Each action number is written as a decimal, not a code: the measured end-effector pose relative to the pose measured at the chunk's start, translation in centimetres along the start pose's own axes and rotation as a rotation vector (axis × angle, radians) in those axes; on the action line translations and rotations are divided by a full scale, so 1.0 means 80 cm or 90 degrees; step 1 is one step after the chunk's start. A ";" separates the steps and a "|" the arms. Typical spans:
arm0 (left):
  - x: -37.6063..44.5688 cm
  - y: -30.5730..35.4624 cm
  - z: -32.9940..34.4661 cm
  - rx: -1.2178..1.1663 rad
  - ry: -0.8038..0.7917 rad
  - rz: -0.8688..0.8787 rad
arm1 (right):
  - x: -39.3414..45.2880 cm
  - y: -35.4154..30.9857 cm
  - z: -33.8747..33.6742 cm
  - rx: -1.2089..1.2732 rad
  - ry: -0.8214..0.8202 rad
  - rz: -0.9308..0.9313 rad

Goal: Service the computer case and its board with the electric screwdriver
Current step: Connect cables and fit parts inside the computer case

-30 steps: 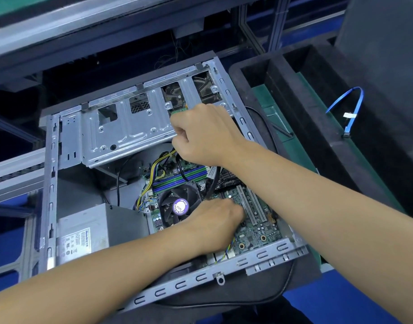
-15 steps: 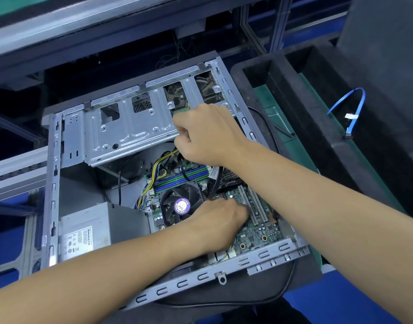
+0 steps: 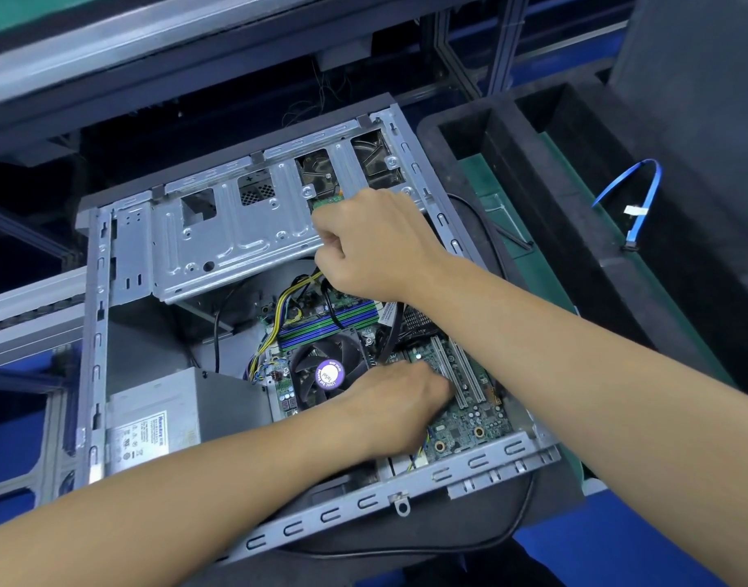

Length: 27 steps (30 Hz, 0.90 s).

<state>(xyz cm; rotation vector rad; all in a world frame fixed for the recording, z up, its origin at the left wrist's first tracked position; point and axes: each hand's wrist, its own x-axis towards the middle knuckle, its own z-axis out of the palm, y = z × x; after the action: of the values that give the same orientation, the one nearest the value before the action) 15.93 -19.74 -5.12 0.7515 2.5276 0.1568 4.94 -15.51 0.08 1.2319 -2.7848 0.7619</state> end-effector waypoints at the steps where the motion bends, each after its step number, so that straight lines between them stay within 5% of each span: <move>1: 0.000 0.001 0.000 -0.001 -0.001 0.003 | 0.000 0.000 0.000 -0.002 0.000 0.000; 27: -0.001 0.002 0.004 0.040 0.022 0.047 | 0.001 0.001 0.002 -0.023 0.005 -0.014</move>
<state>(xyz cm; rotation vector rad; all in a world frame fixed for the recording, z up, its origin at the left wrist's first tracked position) 16.23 -19.66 -5.30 0.8739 2.5494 0.1171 4.85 -15.58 -0.08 1.2492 -2.7613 0.7102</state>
